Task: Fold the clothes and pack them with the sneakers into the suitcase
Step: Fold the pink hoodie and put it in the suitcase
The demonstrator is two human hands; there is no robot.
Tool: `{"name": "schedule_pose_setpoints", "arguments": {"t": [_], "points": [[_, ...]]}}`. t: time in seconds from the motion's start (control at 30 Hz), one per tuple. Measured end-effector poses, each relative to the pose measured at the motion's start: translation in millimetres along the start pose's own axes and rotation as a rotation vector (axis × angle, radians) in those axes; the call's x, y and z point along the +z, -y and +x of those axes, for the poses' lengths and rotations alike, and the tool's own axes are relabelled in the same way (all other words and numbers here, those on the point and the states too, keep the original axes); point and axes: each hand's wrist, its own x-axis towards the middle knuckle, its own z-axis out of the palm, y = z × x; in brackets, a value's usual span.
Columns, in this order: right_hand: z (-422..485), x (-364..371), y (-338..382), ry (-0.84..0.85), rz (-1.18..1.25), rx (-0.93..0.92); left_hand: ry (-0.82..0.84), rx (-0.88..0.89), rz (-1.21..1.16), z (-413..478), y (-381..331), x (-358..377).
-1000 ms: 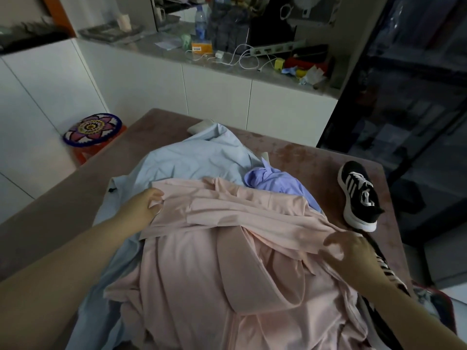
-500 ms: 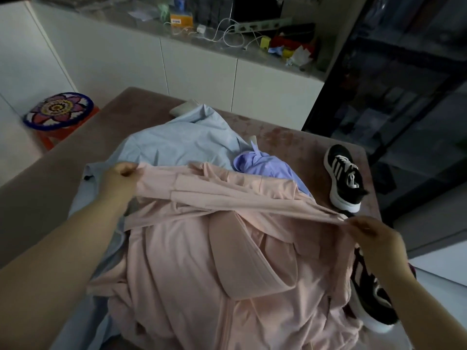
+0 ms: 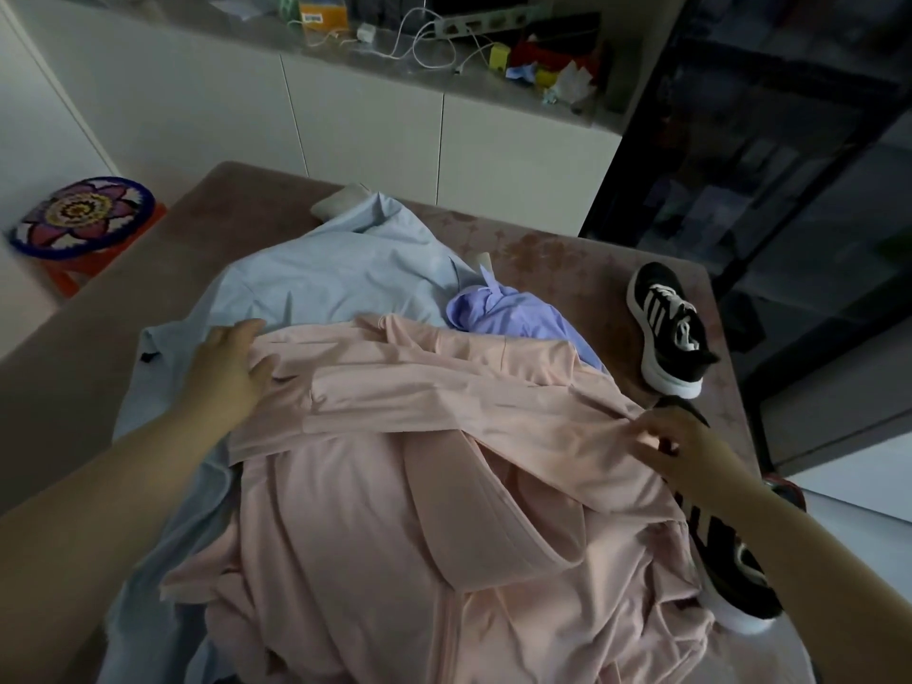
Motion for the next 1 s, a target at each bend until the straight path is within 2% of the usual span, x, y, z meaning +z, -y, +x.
{"name": "schedule_pose_setpoints", "arguments": {"t": [0.1,0.3,0.43,0.53,0.6,0.7,0.87,0.93,1.0], "points": [[34,4,-2,-0.031,-0.055,0.075,0.121,0.139,-0.035,9,-30,-1],[71,17,6,0.18,-0.176,0.225,0.474,0.218,0.071,31,-62,11],[74,8,8,0.329,-0.19,0.117,0.643,0.24,0.28,48,-66,17],[73,-12,12,0.302,-0.165,0.093,0.708,0.278,0.366,52,-75,12],[73,-31,17,0.28,-0.177,0.066,0.682,0.297,0.369,55,-84,3],[76,-64,28,0.242,-0.195,0.092,0.471,0.36,0.388,63,-110,-15],[96,-66,30,-0.188,-0.207,0.148,0.124,0.391,0.218,78,-139,-10],[93,-47,30,-0.259,-0.189,0.139,0.13,0.352,0.191,74,-141,2],[70,-26,36,-0.284,-0.129,0.038,0.168,0.366,0.091,54,-133,10]]}}
